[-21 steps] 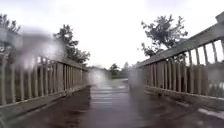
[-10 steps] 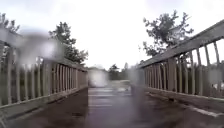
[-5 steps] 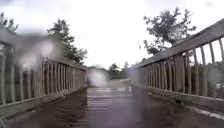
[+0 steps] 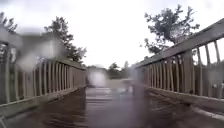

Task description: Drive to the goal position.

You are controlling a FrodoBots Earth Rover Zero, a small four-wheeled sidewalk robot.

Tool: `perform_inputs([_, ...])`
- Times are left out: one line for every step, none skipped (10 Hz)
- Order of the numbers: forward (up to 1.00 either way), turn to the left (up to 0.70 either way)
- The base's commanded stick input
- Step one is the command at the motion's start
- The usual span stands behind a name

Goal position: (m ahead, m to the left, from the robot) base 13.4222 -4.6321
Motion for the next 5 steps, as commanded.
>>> perform_inputs([0.45,0.0])
perform_inputs([0.45,0.0])
perform_inputs([0.45,0.0])
perform_inputs([0.45,0.0])
perform_inputs([0.45,0.0])
